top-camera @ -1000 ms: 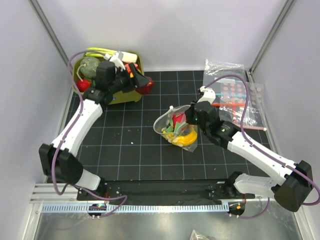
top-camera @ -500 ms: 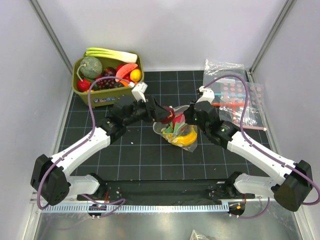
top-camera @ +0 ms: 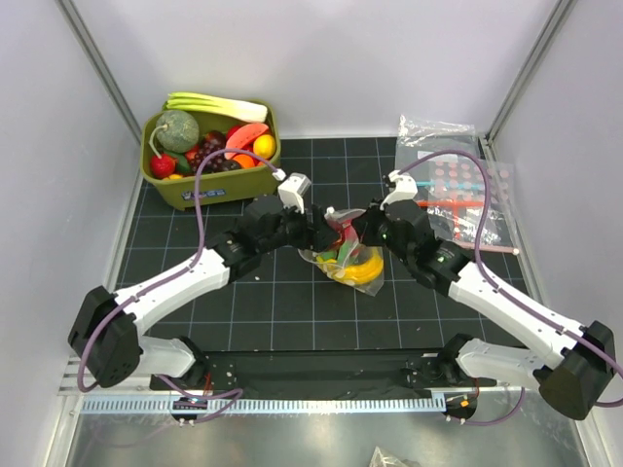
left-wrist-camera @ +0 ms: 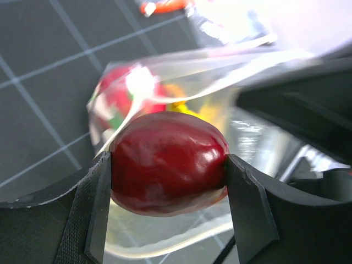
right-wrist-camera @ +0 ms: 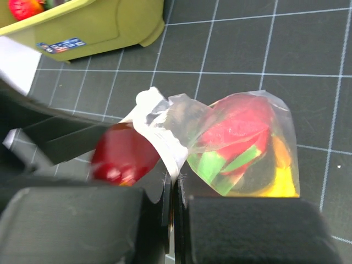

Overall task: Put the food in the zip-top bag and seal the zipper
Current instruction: Place the fake fruit in the zipper food storage bag.

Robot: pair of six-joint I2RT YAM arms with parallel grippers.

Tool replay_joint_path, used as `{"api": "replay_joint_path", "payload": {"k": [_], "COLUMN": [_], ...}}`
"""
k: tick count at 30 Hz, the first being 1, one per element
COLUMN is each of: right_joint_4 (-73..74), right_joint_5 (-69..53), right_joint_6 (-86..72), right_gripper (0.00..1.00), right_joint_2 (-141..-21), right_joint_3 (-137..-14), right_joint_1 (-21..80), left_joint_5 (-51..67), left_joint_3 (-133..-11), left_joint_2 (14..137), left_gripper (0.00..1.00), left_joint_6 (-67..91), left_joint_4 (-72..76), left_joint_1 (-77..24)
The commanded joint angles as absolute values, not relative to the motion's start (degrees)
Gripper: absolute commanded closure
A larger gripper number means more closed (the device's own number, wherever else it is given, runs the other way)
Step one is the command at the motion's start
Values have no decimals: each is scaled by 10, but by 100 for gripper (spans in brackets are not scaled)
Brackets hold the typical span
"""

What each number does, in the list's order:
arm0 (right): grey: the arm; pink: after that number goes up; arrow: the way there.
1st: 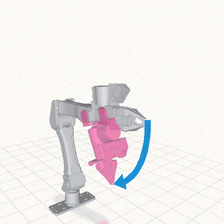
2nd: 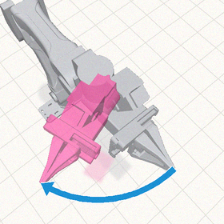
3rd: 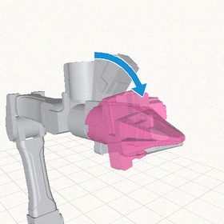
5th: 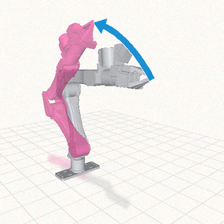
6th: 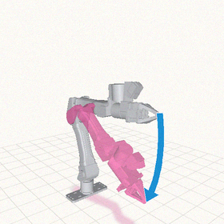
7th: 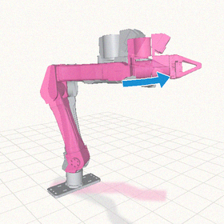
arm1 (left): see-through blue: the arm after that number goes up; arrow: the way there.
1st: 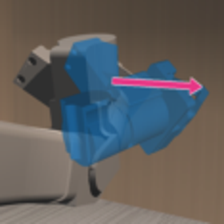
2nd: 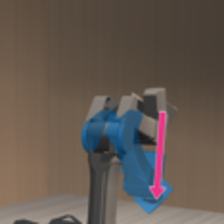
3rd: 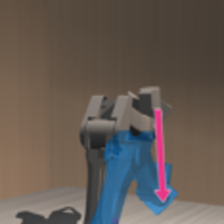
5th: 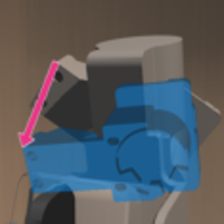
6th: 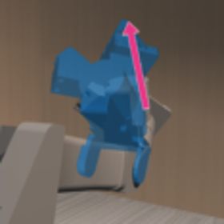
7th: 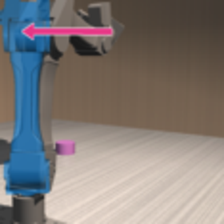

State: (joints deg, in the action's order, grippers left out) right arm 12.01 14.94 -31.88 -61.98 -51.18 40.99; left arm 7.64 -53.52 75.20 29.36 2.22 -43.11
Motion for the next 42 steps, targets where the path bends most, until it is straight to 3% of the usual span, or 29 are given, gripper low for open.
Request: {"api": "replay_joint_path", "payload": {"k": [1,8,20,22,23,26,29,38,42], "right_joint_4": [56,18,-70,-74,-77,-67,-66,-58,-54], "right_joint_5": [117,89,48,60,66,94,104,124,134], "right_joint_6": [-315,-311,-315,-316,-322,-333,-336,-337,-337], "right_gripper": [99,99,99,99,99,99,99,99,99], "right_joint_2": [-585,-568,-517,-507,-502,-506,-511,-500,-501], "right_joint_3": [-507,-484,-431,-424,-419,-418,-418,-416,-417], "right_joint_1": [407,408,407,407,407,407,407,407,406], "left_joint_5": [45,65,95,94,93,89,84,33,-61], "left_joint_3": [-562,-566,-598,-603,-608,-615,-603,-591,-605], "left_joint_2": [766,766,820,831,832,821,787,715,708], "left_gripper": [75,65,59,49,33,13,3,0,2], "left_joint_6": [264,254,240,236,233,227,220,199,192], "left_joint_4": [11,11,11,6,4,-16,-18,-39,-104], "left_joint_1": [-432,-439,-481,-485,-490,-497,-496,-497,-497]}}
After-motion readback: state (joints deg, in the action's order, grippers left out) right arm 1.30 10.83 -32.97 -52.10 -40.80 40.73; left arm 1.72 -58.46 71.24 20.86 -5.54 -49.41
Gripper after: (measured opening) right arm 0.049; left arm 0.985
